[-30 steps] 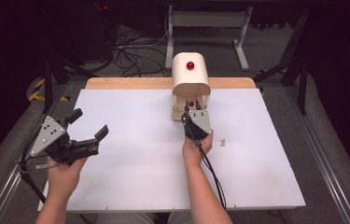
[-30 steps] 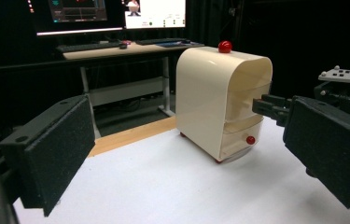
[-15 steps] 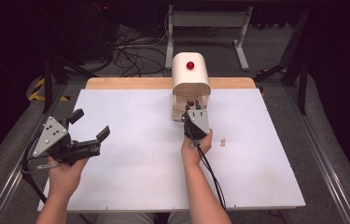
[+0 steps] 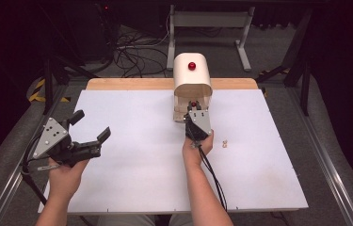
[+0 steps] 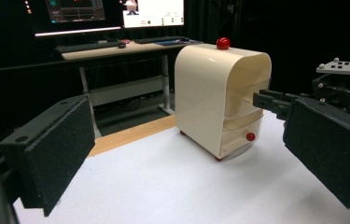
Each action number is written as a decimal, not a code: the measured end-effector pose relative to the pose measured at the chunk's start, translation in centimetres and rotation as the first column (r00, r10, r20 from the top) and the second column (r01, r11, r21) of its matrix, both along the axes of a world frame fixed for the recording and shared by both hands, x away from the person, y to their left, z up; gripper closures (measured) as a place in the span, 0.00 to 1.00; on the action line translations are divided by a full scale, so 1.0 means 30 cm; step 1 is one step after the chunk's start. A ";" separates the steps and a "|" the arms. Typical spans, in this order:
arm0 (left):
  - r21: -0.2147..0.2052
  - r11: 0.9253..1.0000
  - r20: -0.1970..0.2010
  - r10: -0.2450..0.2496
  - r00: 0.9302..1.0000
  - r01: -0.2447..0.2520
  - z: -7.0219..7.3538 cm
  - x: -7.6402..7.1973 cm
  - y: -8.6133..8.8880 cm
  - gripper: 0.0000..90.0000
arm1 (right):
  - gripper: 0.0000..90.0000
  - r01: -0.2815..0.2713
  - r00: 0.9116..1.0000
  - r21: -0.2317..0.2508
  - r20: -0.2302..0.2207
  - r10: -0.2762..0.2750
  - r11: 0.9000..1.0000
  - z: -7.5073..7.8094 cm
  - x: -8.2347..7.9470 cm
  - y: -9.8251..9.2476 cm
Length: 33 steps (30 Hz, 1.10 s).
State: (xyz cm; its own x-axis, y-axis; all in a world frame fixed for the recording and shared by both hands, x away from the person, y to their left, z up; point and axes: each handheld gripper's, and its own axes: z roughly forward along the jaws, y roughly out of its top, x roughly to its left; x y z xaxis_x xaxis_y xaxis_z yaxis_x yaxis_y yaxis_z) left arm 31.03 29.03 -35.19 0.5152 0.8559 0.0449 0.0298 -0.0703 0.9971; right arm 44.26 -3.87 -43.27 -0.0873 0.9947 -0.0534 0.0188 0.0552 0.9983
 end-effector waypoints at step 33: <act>0.015 1.000 0.016 -0.001 1.000 0.001 -0.002 -0.004 -0.007 0.03 | 0.82 -0.046 0.999 -0.011 -0.020 0.046 0.999 0.005 -0.063 -0.025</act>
State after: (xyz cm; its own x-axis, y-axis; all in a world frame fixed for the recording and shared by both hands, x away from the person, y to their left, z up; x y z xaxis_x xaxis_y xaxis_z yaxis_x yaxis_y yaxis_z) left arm 30.90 28.81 -35.26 0.5150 0.8547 0.0658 0.0138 -0.0849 0.9963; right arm 42.36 -4.63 -43.10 -0.1339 0.9890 -0.0626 0.0356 0.0679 0.9971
